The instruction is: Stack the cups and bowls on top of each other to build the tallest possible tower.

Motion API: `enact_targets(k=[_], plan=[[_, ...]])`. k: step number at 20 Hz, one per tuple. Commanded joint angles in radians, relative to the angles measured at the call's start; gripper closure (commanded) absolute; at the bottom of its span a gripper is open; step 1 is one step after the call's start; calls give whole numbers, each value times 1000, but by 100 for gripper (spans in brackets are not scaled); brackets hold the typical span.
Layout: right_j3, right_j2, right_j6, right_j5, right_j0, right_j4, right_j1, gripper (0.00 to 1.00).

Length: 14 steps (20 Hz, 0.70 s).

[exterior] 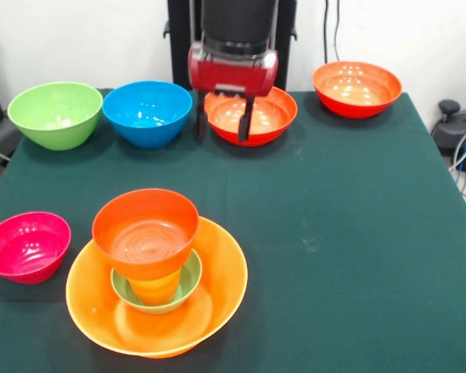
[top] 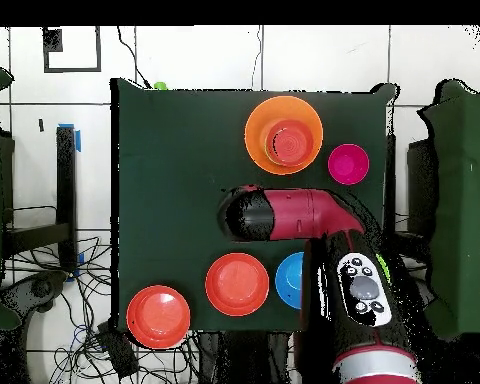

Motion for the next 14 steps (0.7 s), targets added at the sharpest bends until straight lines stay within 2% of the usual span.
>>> enact_targets(k=[1, 3, 6, 9, 14], plan=[[18, -25, 76, -34, 2, -50, 120, 0], [-15, -70, 100, -39, 50, -74, 130, 0], [-34, -100, 125, -5, 91, -49, 141, 0], [-35, -120, 142, 8, 113, -16, 149, 0], [-66, -175, 155, -10, 162, -17, 170, 0]])
